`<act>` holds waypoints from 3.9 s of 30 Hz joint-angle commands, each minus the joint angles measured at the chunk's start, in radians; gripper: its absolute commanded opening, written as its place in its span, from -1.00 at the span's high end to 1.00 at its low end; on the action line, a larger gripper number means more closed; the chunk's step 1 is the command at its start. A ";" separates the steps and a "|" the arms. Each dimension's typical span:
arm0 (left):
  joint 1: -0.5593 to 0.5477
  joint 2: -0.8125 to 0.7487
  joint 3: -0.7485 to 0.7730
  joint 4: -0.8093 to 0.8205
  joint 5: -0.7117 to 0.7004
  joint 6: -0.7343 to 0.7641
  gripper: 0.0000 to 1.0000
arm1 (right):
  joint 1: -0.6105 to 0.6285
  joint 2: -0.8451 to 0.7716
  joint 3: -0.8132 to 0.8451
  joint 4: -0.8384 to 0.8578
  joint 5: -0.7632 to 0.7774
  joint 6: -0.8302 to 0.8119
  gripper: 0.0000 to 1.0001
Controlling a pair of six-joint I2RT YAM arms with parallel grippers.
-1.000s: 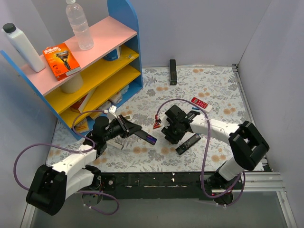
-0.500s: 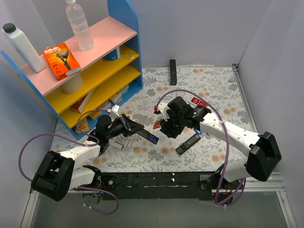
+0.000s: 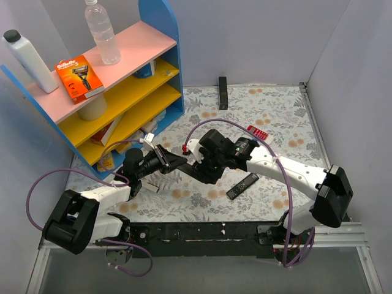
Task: Load the batteries into the remote control
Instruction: Pick up the battery cover at the center of the board, then load the battery cover into the remote control, then place the remote control at the center of the board.
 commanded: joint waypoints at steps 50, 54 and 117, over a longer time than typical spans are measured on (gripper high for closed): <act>-0.196 -0.014 0.001 0.227 -0.047 -0.092 1.00 | 0.113 0.134 0.228 -0.006 0.182 0.093 0.29; -0.237 0.017 0.017 0.238 -0.054 -0.089 1.00 | 0.113 0.114 0.225 0.043 0.202 0.099 0.28; -0.148 -0.422 0.373 -0.889 -0.601 0.603 -0.96 | -0.847 -0.005 -0.167 0.025 0.286 0.274 0.36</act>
